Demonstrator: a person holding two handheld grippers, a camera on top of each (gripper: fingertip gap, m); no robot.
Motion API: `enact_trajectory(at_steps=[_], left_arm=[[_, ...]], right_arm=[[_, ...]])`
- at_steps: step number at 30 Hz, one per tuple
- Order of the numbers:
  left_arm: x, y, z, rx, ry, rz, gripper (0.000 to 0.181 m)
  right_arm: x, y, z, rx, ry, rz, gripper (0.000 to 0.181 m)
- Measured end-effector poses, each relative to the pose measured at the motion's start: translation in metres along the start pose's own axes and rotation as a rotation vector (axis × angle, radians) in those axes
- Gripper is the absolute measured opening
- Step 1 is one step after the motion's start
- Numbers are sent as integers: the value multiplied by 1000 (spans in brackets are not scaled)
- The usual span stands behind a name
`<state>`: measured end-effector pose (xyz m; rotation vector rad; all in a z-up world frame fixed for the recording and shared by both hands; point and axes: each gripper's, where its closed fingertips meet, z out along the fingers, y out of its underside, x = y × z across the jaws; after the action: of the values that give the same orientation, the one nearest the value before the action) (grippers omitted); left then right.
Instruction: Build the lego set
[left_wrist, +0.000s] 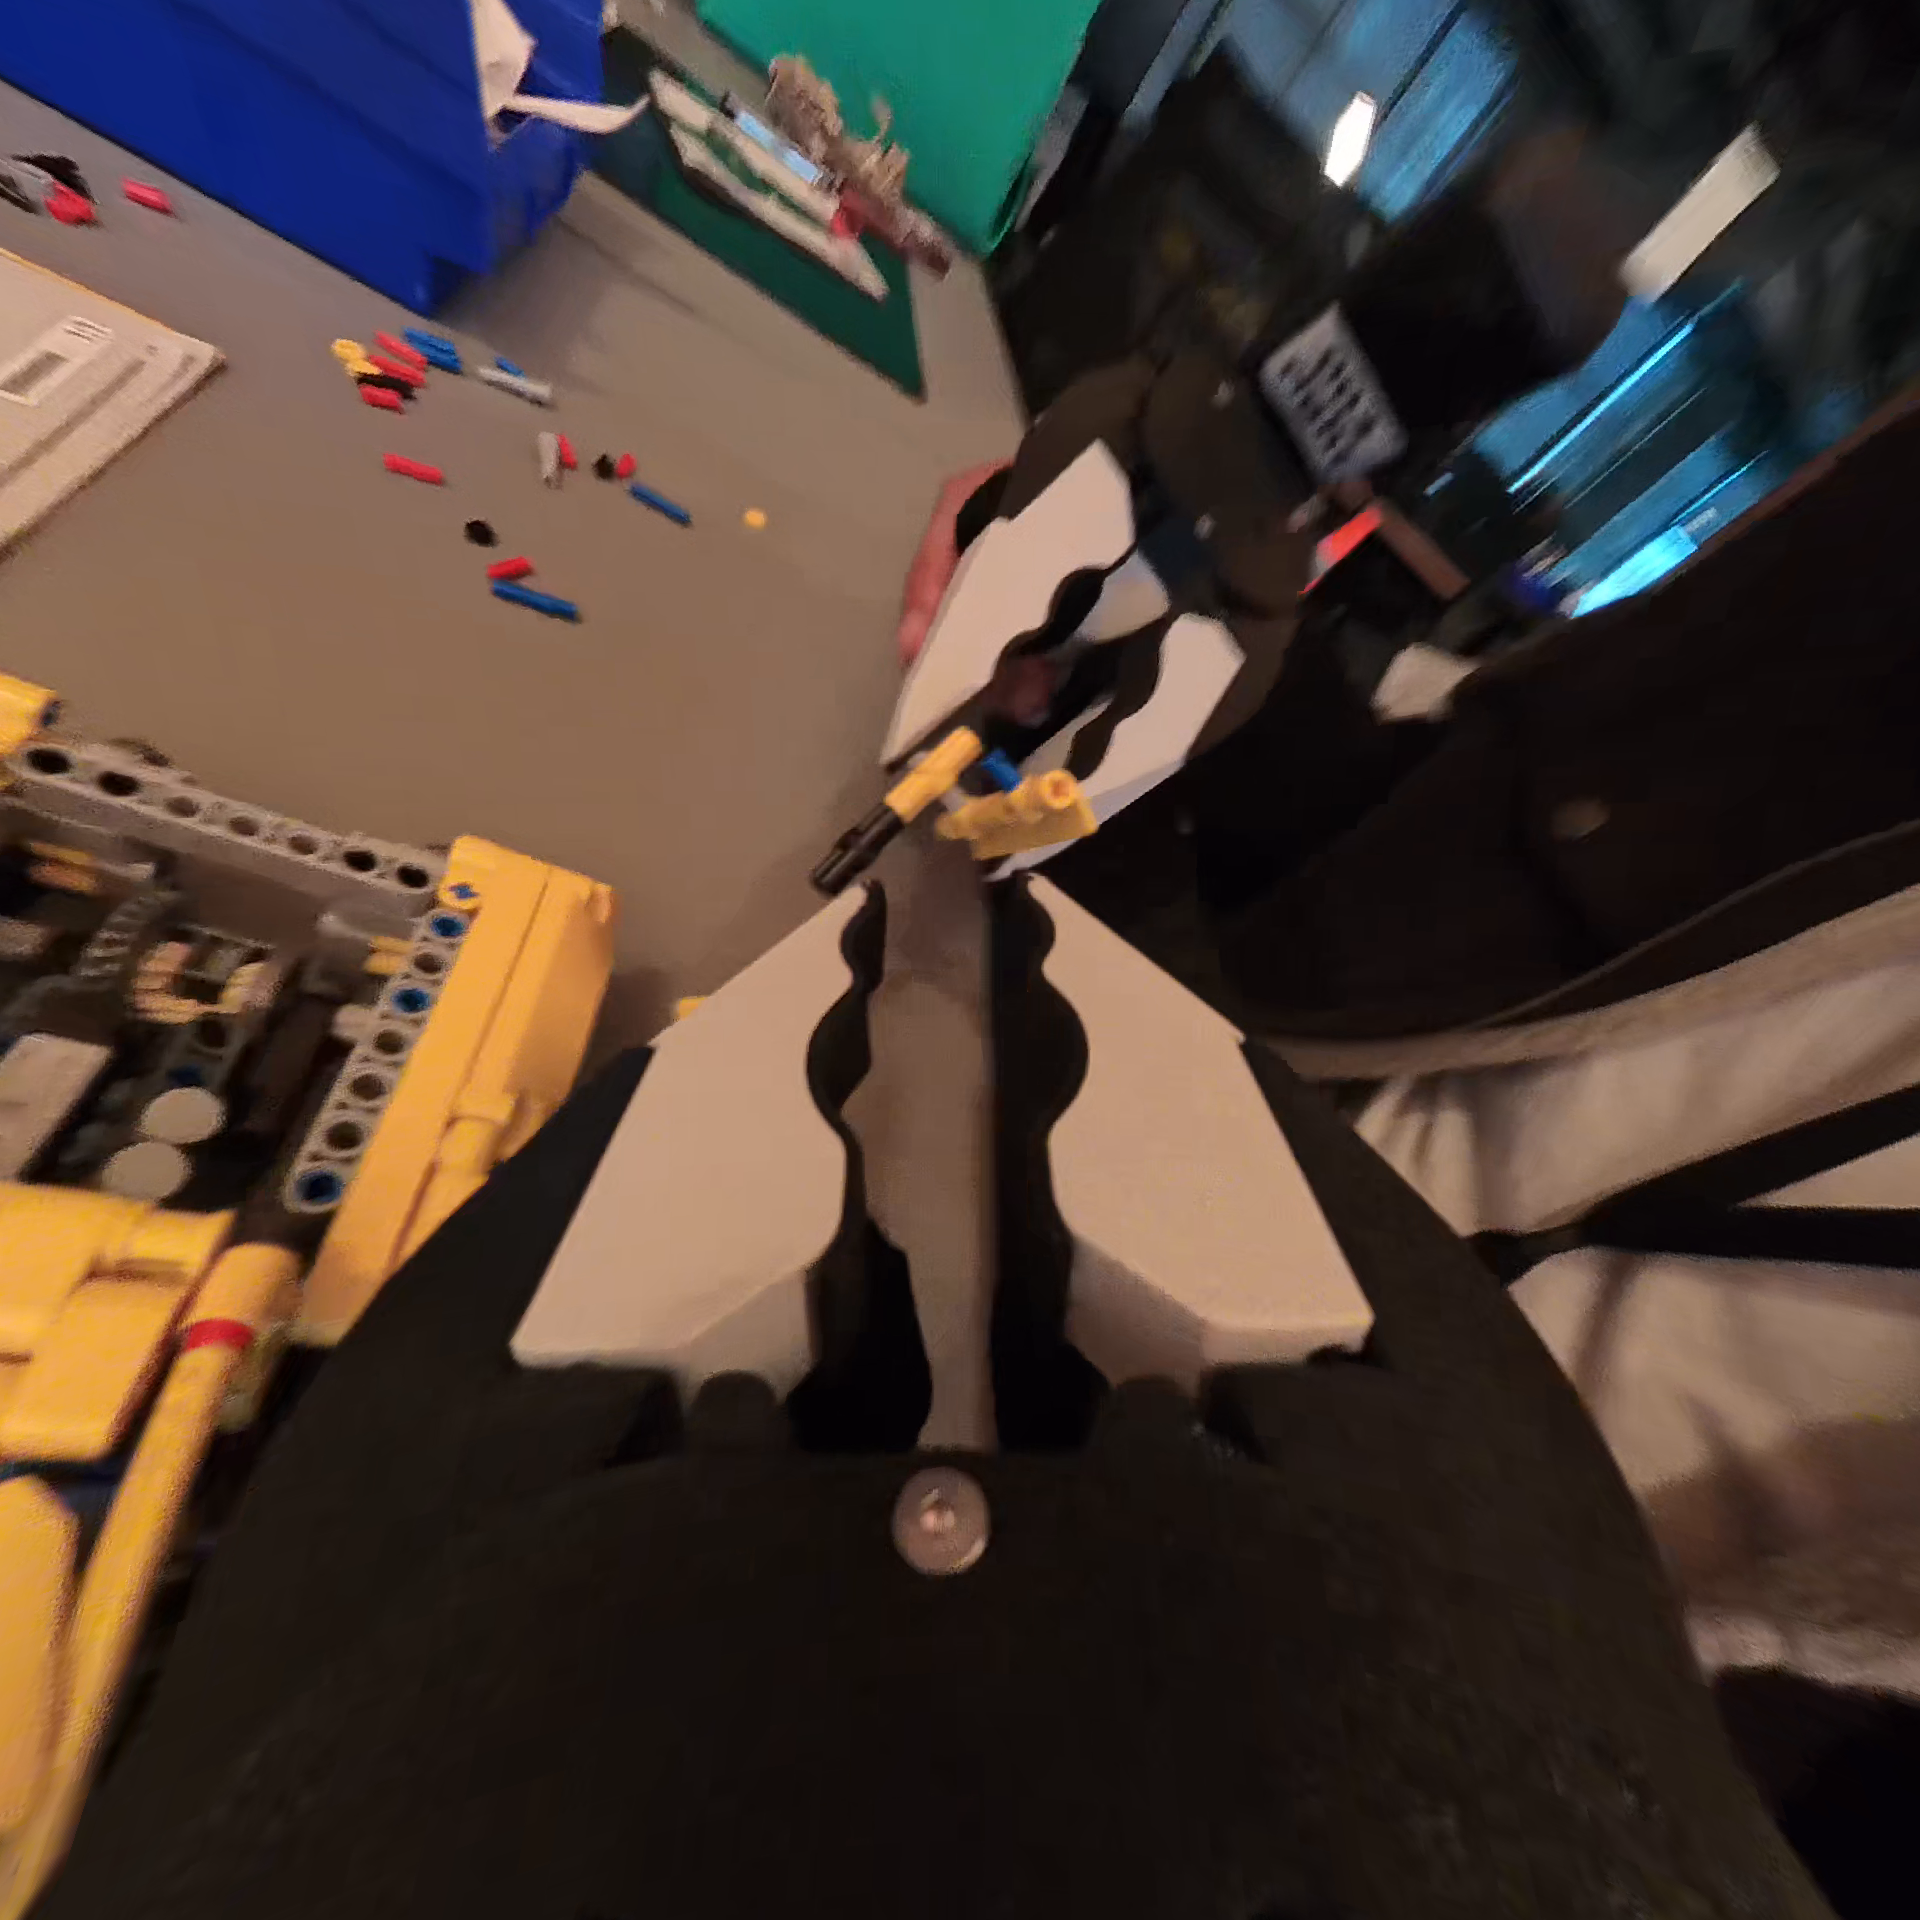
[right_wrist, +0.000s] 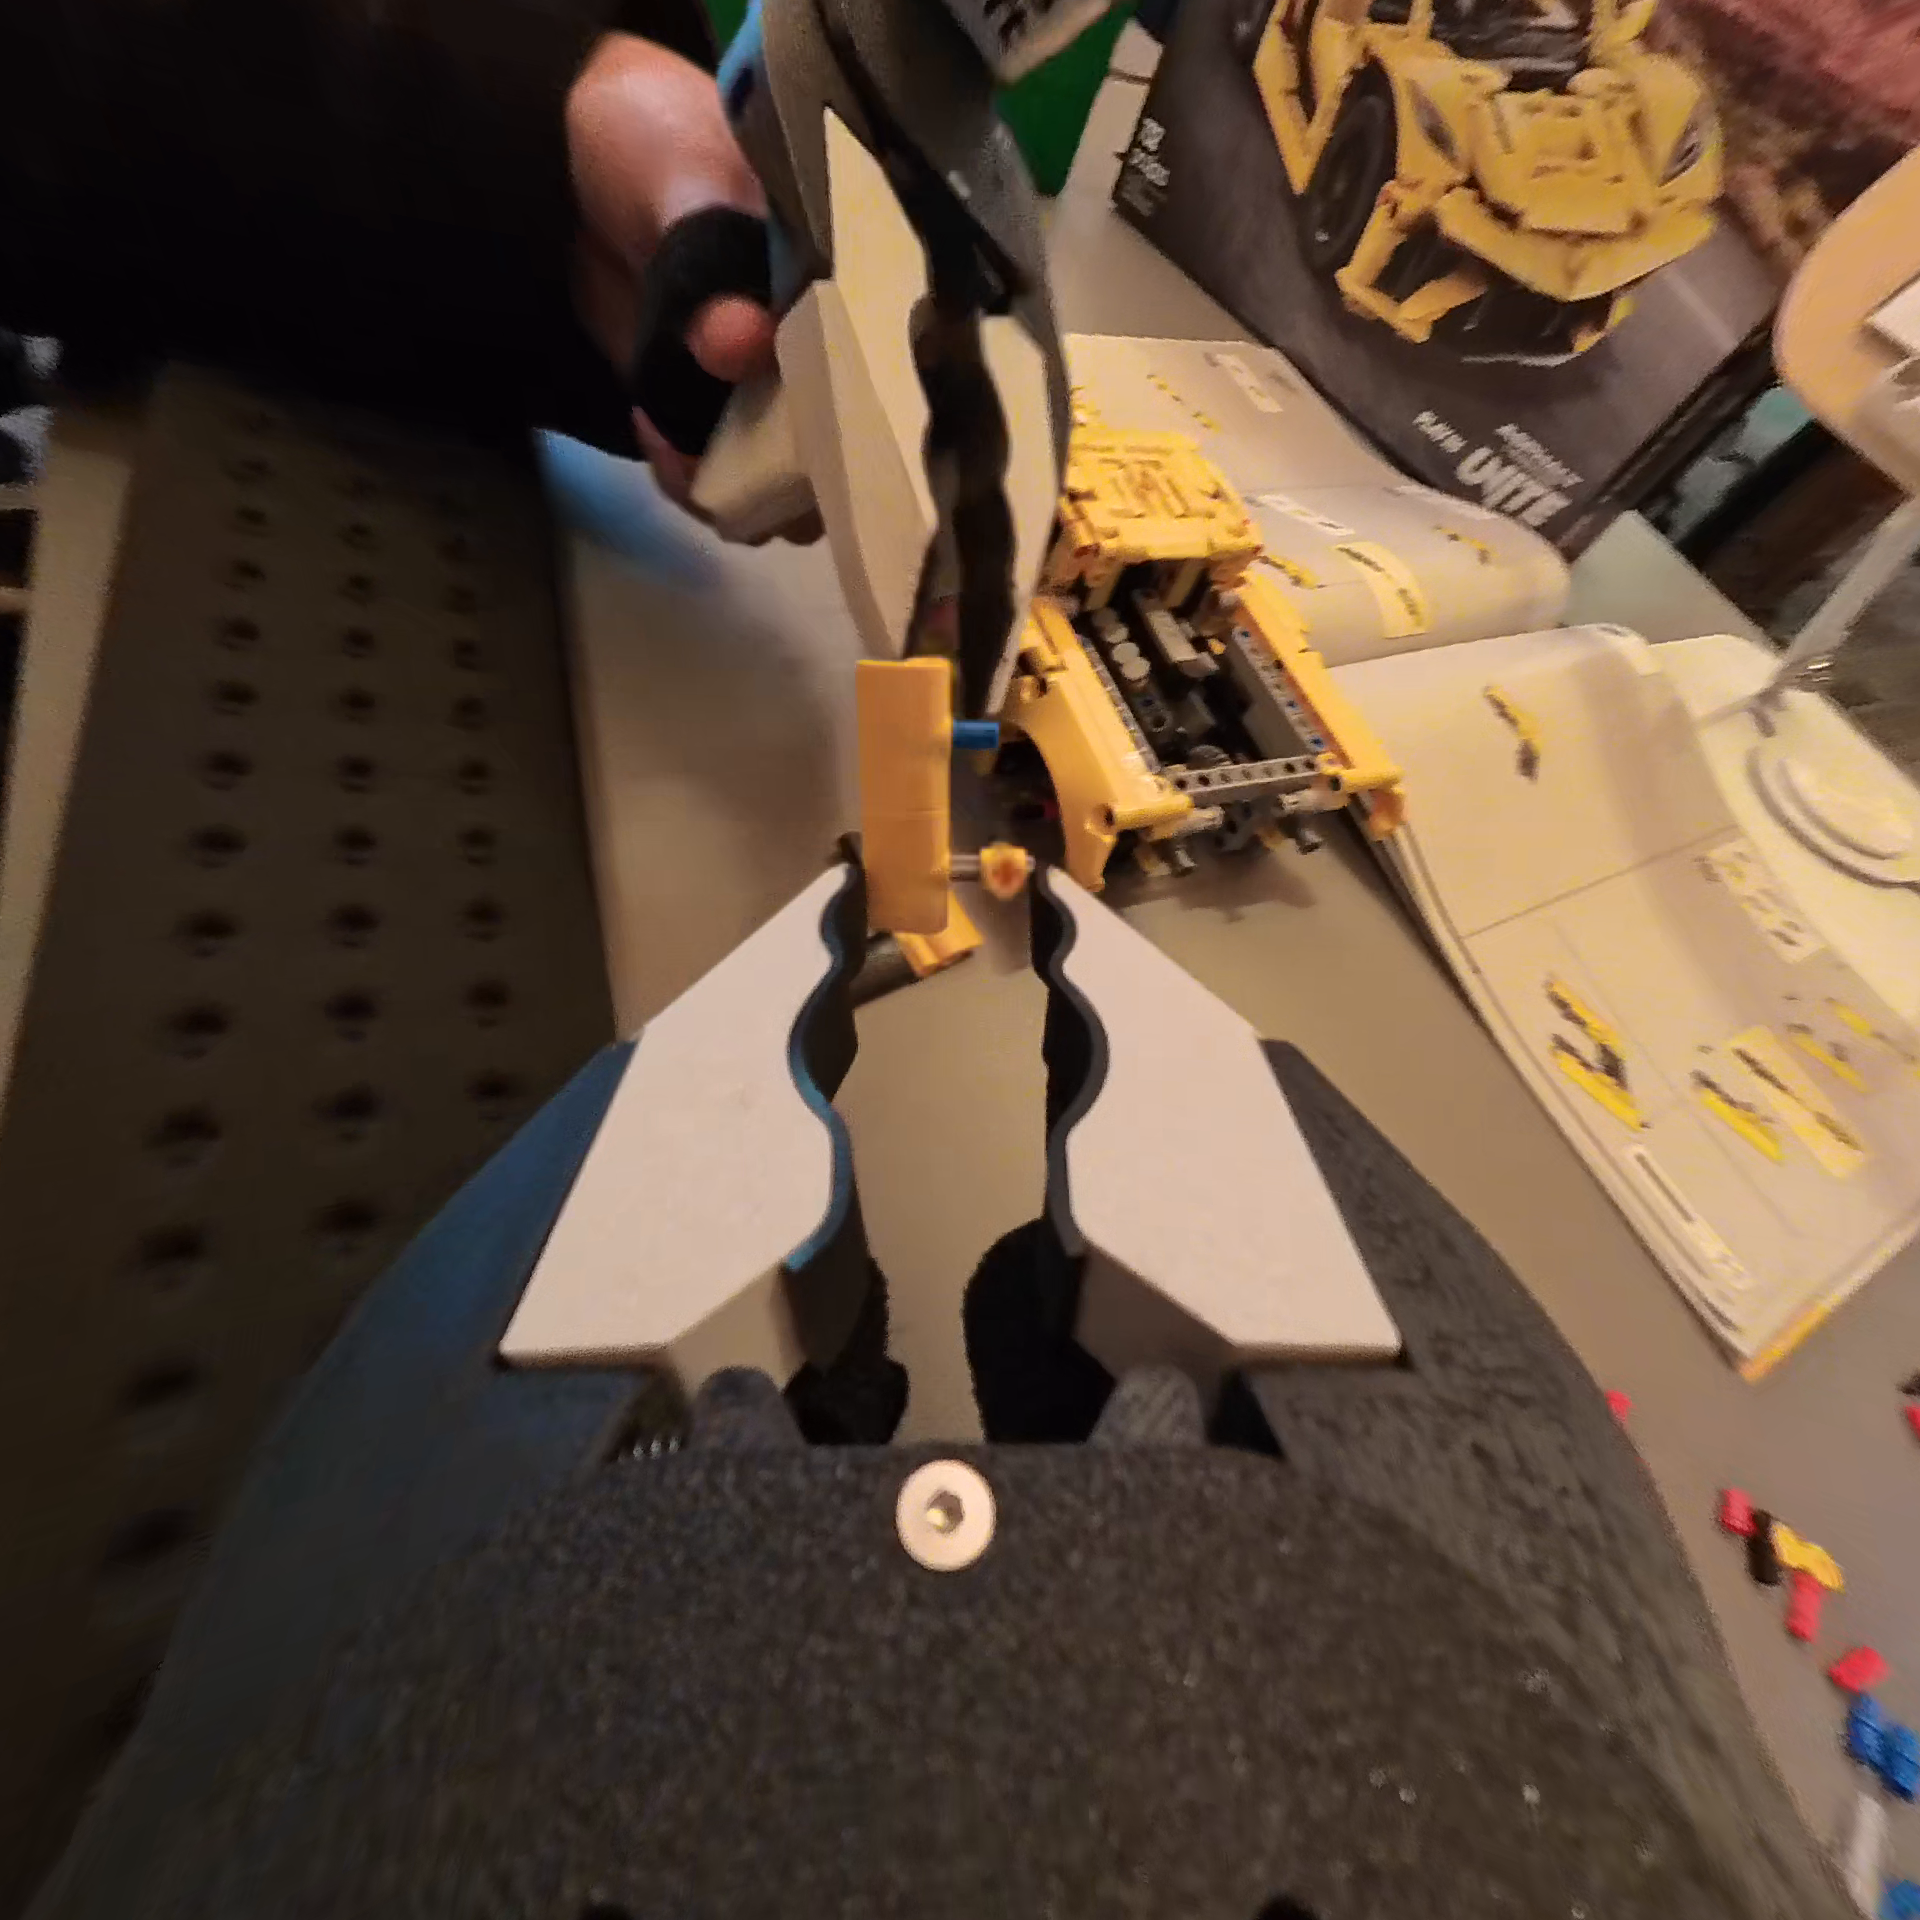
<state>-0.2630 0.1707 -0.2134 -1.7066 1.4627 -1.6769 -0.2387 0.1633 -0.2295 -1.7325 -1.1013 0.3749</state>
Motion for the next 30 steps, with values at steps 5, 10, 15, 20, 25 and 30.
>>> enact_trajectory(at_steps=[5, 10, 15, 20, 25, 30], left_arm=[[15, -20, 5, 134, 110, -125, 26], [4, -23, 16, 171, -32, -65, 21], [-1, -34, 5, 262, -21, -106, 2], [15, -38, -3, 265, 57, -27, 1], [24, -40, -9, 245, -8, 208, 1], [31, -26, -1, 143, -43, 386, 1]], right_arm=[[24, -12, -3, -22, 242, -97, 31], [27, -14, 8, -109, 355, -130, 31], [34, -30, 2, -75, 445, -121, 31], [22, -47, -4, 63, 312, 33, 40], [22, -51, -31, 202, -16, 459, 53], [5, -31, -28, 200, -467, 934, 52]])
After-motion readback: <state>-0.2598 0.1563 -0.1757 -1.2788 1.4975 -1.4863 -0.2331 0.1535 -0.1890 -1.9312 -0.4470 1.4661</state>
